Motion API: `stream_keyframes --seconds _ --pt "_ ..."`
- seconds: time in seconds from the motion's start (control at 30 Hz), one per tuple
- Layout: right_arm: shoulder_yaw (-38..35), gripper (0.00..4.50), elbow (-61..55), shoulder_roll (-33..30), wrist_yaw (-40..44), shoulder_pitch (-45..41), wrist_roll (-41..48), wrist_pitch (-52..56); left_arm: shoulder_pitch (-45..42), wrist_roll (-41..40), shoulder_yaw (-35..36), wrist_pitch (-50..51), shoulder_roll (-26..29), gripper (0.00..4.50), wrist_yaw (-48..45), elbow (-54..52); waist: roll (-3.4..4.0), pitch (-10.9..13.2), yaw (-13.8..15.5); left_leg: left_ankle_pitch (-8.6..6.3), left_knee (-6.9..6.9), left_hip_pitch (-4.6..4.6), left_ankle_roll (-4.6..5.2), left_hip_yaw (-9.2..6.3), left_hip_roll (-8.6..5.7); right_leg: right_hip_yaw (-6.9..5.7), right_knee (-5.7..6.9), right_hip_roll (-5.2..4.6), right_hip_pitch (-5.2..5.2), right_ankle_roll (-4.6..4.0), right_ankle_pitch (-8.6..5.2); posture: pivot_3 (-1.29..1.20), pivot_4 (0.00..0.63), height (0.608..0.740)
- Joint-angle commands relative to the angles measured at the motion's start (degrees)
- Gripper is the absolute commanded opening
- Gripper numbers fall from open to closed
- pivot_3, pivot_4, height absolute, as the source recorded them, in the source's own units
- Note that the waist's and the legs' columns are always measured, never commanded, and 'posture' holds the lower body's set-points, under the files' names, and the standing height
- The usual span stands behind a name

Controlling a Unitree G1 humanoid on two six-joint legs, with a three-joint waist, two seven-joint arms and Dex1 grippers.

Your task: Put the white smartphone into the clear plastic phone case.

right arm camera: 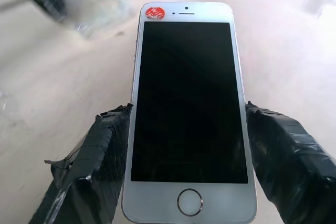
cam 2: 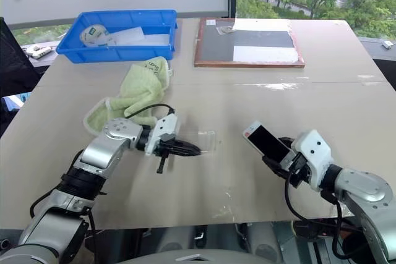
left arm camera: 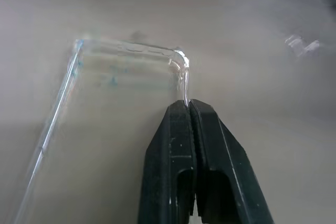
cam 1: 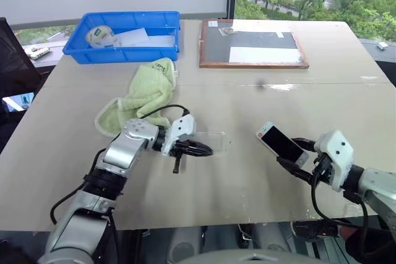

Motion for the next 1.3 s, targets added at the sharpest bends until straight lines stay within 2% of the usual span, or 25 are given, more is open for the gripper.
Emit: stream_keyframes --seconds 0.03,0.17,0.3,0.43,0.53,0.57,0.6,0.63,0.67,0.73,0.77,0.87,0.97,1.1,1.3 --pt "-4.7 2.97 -3.6 -1.1 0.4 0.4 2.7 0.1 -4.7 -0.7 -3.2 4.4 -3.1 0.0 0.2 -3.7 0.0 0.0 0.1 0.0 0.01 -0.01 0.0 -0.01 0.0 0.0 0.01 0.0 0.0 0.0 0.0 0.0 0.15 0.74" --pt "-6.1 2.97 -4.6 -2.3 0.0 0.1 4.5 1.3 -9.2 3.0 -8.6 5.5 -8.9 0.0 2.9 -0.1 -0.01 0.0 0.0 0.0 0.06 0.02 0.01 -0.02 -0.15 0.02 0.0 0.02 0.07 0.01 0.0 0.0 0.15 0.74" --pt "-7.1 2.97 -5.6 -3.1 -0.4 0.3 5.7 2.1 -13.9 7.3 -12.2 3.8 -15.4 0.0 6.5 8.0 -0.01 0.0 -0.2 0.0 0.06 0.02 0.01 -0.04 -0.18 0.04 0.01 0.11 0.05 0.01 0.0 0.0 0.15 0.74" --pt "-8.1 2.97 -5.6 -4.9 1.0 1.3 5.8 1.7 -16.4 9.4 -14.7 3.0 -18.4 0.0 5.8 12.3 -0.02 0.0 -0.2 0.0 0.05 0.02 0.01 -0.08 -0.15 0.02 0.04 0.15 0.04 0.01 0.0 0.0 0.15 0.74" --pt "-7.6 2.97 -4.6 -6.6 2.5 1.1 5.4 0.8 -17.0 8.8 -13.7 4.7 -19.2 0.0 5.9 12.8 -0.02 0.0 -0.3 0.0 0.05 0.01 0.01 -0.07 -0.15 0.04 0.03 0.15 0.04 0.01 0.0 0.0 0.15 0.74" --pt "-7.1 2.97 -4.2 -6.9 2.8 0.8 5.3 0.6 -16.9 8.2 -13.3 5.8 -19.0 0.56 5.3 12.3 -0.02 0.0 -0.2 0.0 0.05 0.01 0.01 -0.07 -0.15 0.04 0.03 0.15 0.04 0.01 0.0 0.0 0.15 0.74" --pt "-6.6 2.97 -3.7 -7.2 3.2 0.4 5.2 0.3 -16.7 7.6 -13.1 6.6 -18.6 0.88 4.8 11.3 -0.02 0.0 -0.3 0.0 0.05 0.01 0.01 -0.07 -0.14 0.05 0.03 0.15 0.04 0.01 0.0 0.0 0.15 0.74" --pt "-5.5 2.97 -2.9 -7.5 3.6 -0.5 5.0 -0.2 -16.4 7.0 -12.1 7.7 -18.2 1.59 5.1 10.1 -0.02 0.0 -0.3 0.0 0.06 0.02 0.01 -0.07 -0.14 0.04 0.03 0.15 0.03 0.01 0.0 0.0 0.15 0.74" --pt "-4.6 2.97 -2.2 -7.8 4.1 -1.4 4.8 -0.5 -16.1 6.5 -11.3 8.5 -17.8 1.72 5.6 9.1 -0.02 0.0 -0.3 0.0 0.05 0.02 0.01 -0.07 -0.14 0.05 0.03 0.15 0.03 0.01 0.0 0.0 0.15 0.74" --pt "-2.2 2.97 -0.3 -8.2 4.9 -3.9 4.2 -1.3 -15.1 4.6 -8.7 8.8 -15.8 2.59 5.2 5.5 -0.02 0.0 -0.5 0.0 0.06 0.03 0.01 -0.06 -0.13 0.05 0.03 0.15 0.03 0.01 0.0 0.0 0.15 0.74" --pt "-0.8 2.97 0.8 -8.5 5.6 -5.2 3.7 -1.8 -14.6 2.4 -6.2 10.7 -14.9 2.87 5.4 3.0 0.0 0.0 -0.6 0.0 0.06 0.05 0.01 -0.05 -0.12 0.08 0.03 0.15 0.03 0.01 0.0 0.0 0.15 0.74" --pt "3.5 2.97 4.4 -9.0 7.9 -9.8 2.4 -3.6 -11.8 -2.0 -0.4 14.6 -10.5 4.44 6.0 -4.5 0.0 0.0 -0.5 0.0 0.04 0.04 0.0 -0.06 -0.08 0.08 0.05 0.15 0.0 0.01 0.0 0.0 0.15 0.74" --pt "8.0 2.97 8.6 -9.3 10.6 -14.8 0.6 -5.8 -6.6 -4.5 4.6 15.1 -6.8 4.5 8.7 -11.8 0.04 0.0 -0.8 0.0 0.0 0.08 0.0 0.01 -0.06 0.19 0.03 0.19 0.0 0.01 0.01 0.0 0.15 0.74" --pt "14.4 2.97 14.9 -9.3 14.0 -20.8 -3.5 -9.4 2.3 -6.7 12.2 10.5 -7.2 4.5 15.5 -18.6 0.01 0.0 -0.2 0.0 0.01 0.05 0.0 0.01 -0.04 0.19 0.04 0.1 0.01 0.02 0.01 0.0 0.15 0.74" --pt "19.8 2.97 20.4 -9.4 18.1 -26.5 -6.9 -12.1 10.0 -10.6 17.5 8.3 -3.4 4.5 15.2 -21.9 0.01 0.0 -0.2 0.01 0.07 0.04 0.01 -0.01 -0.04 0.1 0.04 0.06 0.02 0.01 0.01 0.0 0.15 0.74"
